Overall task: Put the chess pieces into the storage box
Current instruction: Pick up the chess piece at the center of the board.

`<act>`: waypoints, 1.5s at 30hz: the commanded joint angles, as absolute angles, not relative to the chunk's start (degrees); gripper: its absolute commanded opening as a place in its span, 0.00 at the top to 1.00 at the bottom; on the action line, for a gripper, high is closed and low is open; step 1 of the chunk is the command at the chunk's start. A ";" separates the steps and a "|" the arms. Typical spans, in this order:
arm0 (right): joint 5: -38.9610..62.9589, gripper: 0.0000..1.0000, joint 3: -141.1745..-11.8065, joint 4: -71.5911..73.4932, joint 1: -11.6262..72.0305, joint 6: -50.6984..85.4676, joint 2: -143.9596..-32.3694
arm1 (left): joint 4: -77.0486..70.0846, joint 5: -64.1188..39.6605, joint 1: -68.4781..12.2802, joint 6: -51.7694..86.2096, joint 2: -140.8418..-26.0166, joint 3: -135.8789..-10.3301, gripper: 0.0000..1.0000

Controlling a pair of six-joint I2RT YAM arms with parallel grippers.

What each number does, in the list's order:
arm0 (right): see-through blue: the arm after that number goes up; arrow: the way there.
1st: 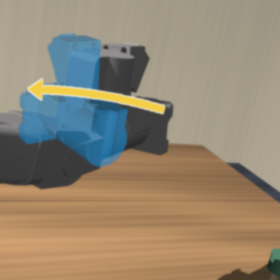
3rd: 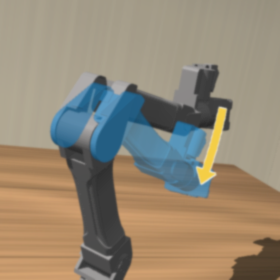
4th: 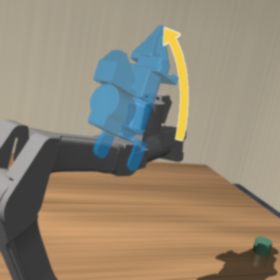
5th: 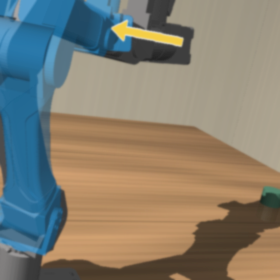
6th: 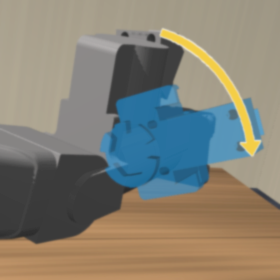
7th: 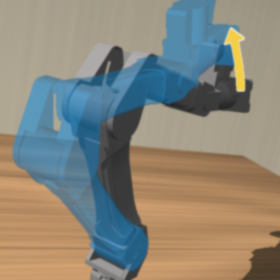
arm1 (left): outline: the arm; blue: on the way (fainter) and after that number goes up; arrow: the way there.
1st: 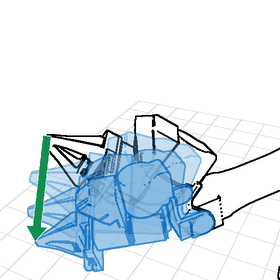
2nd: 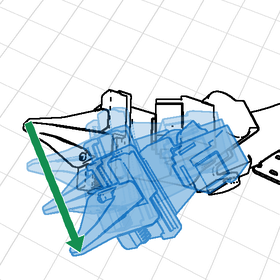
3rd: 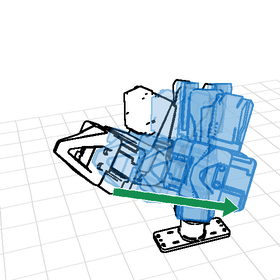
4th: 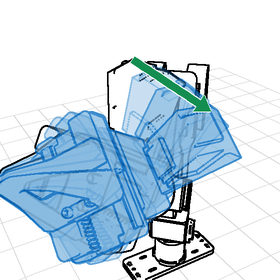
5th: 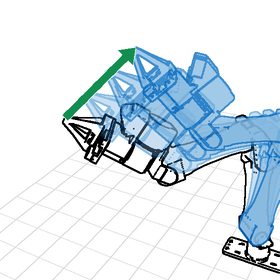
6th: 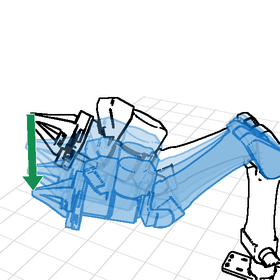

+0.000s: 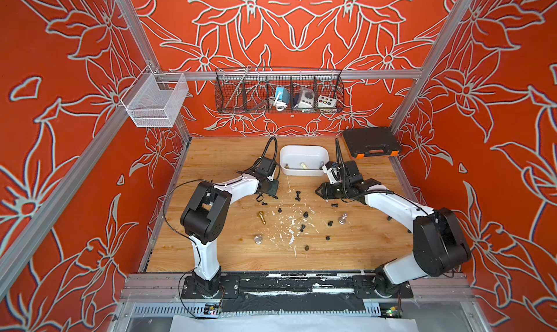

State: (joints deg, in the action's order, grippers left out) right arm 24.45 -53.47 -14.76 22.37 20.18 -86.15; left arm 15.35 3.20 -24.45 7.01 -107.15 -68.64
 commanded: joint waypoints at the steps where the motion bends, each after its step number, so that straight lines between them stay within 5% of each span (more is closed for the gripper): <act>1: 23.19 0.66 -53.00 -15.71 22.24 20.13 -85.25 | 15.03 3.95 -24.72 6.42 -108.00 -69.35 0.85; 26: 22.28 0.68 -52.38 -16.69 22.24 19.69 -84.02 | 16.79 -1.11 -24.70 5.80 -108.79 -82.57 0.87; 45: 21.58 0.68 -52.29 -19.90 22.15 18.13 -82.10 | 23.62 -4.13 -24.87 4.57 -127.25 -112.34 0.86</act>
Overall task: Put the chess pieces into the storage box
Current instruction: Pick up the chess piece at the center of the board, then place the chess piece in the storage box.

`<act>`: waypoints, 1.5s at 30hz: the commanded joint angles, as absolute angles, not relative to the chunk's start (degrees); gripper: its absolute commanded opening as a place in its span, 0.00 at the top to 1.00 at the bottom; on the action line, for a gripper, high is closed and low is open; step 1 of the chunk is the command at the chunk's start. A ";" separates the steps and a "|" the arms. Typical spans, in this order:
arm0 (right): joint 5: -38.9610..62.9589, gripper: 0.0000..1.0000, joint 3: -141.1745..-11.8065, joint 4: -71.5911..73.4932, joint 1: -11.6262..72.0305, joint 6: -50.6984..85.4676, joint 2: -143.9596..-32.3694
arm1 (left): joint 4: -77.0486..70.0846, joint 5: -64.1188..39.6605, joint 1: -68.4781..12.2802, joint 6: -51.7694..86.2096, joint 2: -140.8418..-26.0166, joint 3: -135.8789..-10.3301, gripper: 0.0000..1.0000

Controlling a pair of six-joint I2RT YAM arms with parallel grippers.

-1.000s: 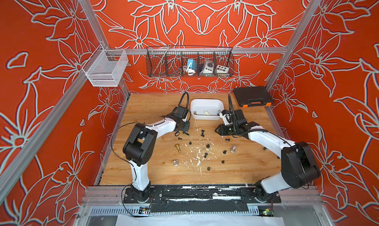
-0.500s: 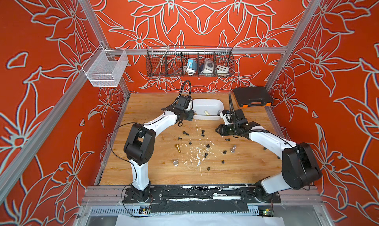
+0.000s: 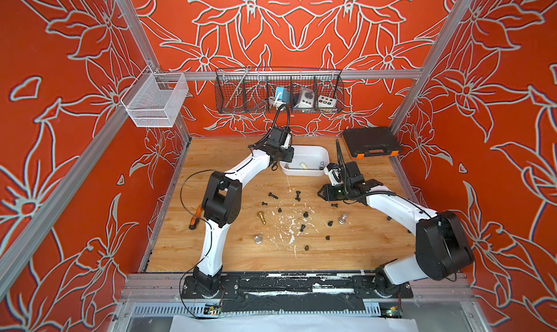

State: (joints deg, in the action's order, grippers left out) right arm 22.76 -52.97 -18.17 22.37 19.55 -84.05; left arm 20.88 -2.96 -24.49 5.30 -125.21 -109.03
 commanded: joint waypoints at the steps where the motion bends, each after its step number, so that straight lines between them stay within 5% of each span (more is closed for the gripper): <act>1: 21.49 0.67 -52.23 -20.10 22.15 18.03 -81.99 | 23.48 -4.04 -24.87 4.63 -127.90 -113.11 0.86; 45: 20.03 0.67 -51.06 -23.32 22.07 17.15 -78.45 | 20.56 -2.64 -24.17 5.58 -136.76 -117.51 0.80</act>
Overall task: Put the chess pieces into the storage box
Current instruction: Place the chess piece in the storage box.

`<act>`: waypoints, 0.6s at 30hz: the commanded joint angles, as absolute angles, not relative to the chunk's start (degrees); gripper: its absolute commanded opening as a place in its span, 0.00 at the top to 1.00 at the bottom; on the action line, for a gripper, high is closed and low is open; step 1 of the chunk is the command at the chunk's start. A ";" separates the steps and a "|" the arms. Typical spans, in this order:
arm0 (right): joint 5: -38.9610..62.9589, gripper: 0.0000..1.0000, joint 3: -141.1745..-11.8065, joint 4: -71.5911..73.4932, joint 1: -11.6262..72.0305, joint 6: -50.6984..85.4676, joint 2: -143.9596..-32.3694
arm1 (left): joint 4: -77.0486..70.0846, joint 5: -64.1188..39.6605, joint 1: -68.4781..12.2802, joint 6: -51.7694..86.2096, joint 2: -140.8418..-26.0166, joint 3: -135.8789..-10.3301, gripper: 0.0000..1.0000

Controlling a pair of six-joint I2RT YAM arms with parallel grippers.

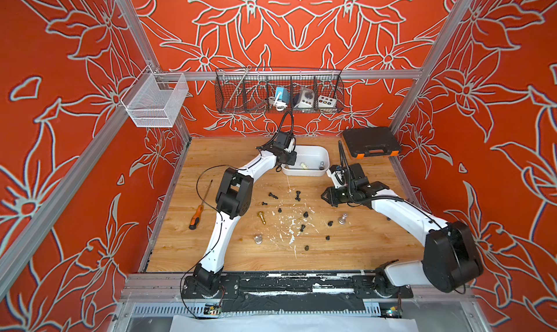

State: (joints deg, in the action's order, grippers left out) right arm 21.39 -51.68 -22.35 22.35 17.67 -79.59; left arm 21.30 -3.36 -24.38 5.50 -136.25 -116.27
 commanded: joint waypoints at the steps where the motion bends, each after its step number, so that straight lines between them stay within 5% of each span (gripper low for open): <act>1: 20.04 0.67 -51.11 -23.32 22.02 17.16 -78.44 | 20.57 -2.68 -24.17 5.62 -136.69 -117.48 0.80; 18: 19.89 0.67 -51.06 -23.37 22.12 17.31 -78.46 | 19.86 -3.77 -23.81 6.24 -135.19 -117.51 0.78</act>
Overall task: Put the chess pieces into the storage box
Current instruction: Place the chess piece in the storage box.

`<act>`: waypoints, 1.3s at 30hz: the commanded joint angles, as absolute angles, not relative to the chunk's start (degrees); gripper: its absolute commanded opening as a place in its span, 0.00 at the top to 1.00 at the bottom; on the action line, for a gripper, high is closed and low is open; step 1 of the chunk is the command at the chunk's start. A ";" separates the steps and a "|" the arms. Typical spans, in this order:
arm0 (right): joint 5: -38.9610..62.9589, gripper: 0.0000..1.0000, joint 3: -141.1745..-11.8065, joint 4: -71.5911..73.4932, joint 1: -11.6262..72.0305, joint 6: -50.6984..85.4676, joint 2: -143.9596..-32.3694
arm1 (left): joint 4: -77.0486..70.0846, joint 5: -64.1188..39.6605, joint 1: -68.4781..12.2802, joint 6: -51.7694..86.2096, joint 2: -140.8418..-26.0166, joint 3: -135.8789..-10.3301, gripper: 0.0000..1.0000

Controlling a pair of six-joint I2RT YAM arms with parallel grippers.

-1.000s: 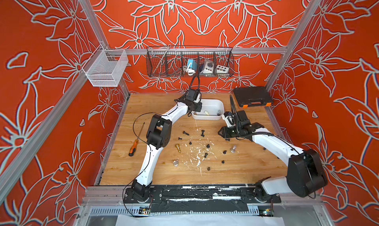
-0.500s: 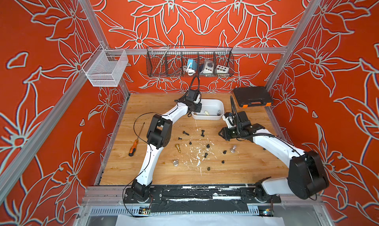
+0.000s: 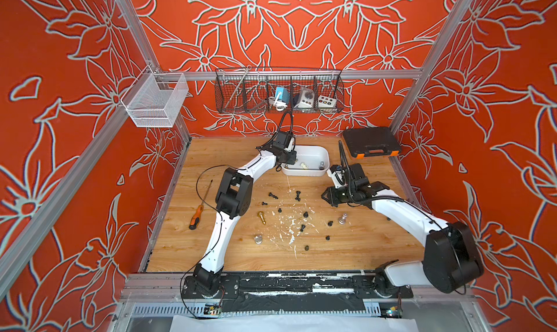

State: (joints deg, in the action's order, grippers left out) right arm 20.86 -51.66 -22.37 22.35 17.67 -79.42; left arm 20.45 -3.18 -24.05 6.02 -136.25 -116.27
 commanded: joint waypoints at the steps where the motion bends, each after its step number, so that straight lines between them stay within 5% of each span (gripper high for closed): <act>1: 19.90 0.67 -51.06 -23.44 22.02 17.29 -78.47 | 19.76 -3.86 -23.72 6.23 -135.05 -117.42 0.78; 24: 19.78 0.67 -51.64 -24.26 22.05 17.30 -78.61 | 18.68 -6.54 -23.55 6.15 -127.95 -115.18 0.78; 39: 14.82 0.67 -52.30 -30.09 22.15 14.25 -77.91 | 9.32 -9.68 -23.55 8.99 -111.24 -91.88 0.77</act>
State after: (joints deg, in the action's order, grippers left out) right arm 17.93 -51.66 -27.18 22.35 16.10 -79.40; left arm 13.10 -8.10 -23.88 7.73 -115.37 -95.20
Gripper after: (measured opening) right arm 0.330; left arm 0.233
